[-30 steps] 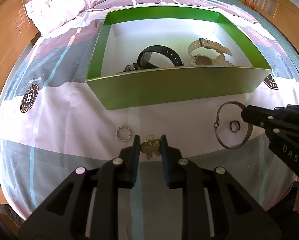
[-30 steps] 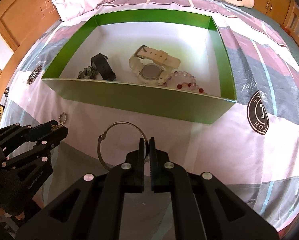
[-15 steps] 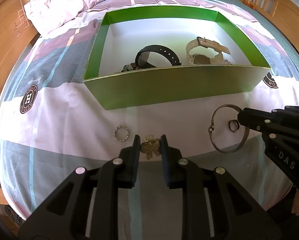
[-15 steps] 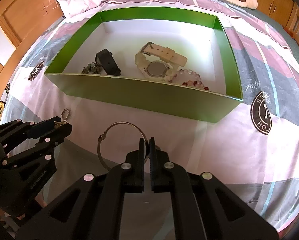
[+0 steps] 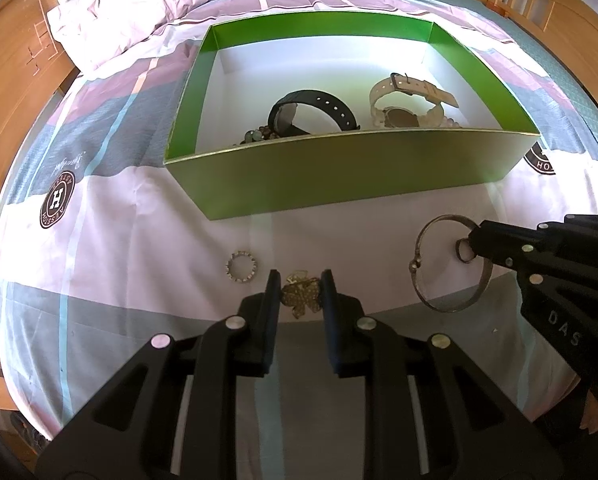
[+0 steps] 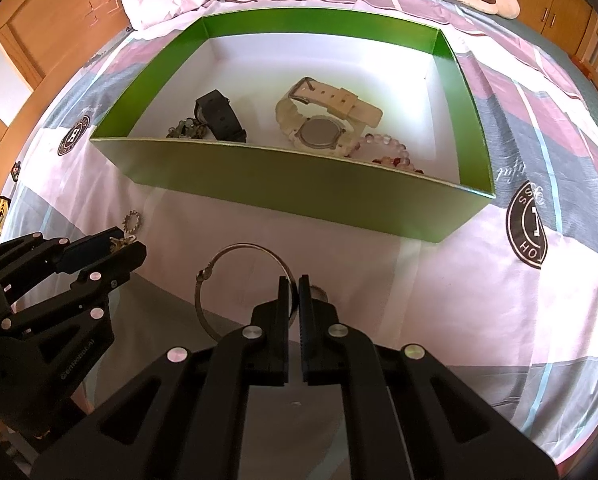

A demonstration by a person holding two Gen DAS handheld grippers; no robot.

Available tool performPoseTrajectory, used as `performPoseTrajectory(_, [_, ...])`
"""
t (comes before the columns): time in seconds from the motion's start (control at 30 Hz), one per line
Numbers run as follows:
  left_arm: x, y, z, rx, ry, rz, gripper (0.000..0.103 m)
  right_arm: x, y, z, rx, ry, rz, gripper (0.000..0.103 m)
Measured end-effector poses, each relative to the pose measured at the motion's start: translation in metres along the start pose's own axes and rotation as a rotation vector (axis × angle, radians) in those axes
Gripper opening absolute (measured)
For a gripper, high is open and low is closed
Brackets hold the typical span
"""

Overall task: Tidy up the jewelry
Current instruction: 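Hold the gold charm and silver bangle raised above the bed with both tools, then carry the charm and bangle into the green box and open both tools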

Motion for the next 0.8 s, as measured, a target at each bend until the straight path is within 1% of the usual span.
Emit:
performPoseTrajectory(0.27, [0.0, 0.0, 0.0, -0.001, 0.001, 0.0, 0.02, 0.001, 0.0, 0.0, -0.001, 0.003, 0.003, 0.004])
performPoseTrajectory(0.53, [0.003, 0.009, 0.004, -0.024, 0.012, -0.007, 0.02, -0.001, 0.007, 0.003, -0.024, -0.005, 0.015, 0.004])
performPoseTrajectory(0.67, [0.014, 0.021, 0.012, -0.04, 0.043, -0.045, 0.02, -0.005, 0.024, 0.008, -0.06, -0.025, 0.049, 0.004])
performPoseTrajectory(0.8, [0.035, 0.042, 0.025, -0.078, 0.112, -0.112, 0.02, -0.008, 0.049, 0.013, -0.121, -0.047, 0.092, 0.004])
Point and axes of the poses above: each gripper's, at about its wrist camera, not at the fingertips, and y roughly against the way its jaws point, x to its left, z to its top, the point moved 1 cm from there along -y, roughly the way its jaws point, and after that the axes turned 3 degrees about y, right-handed, at the moved point
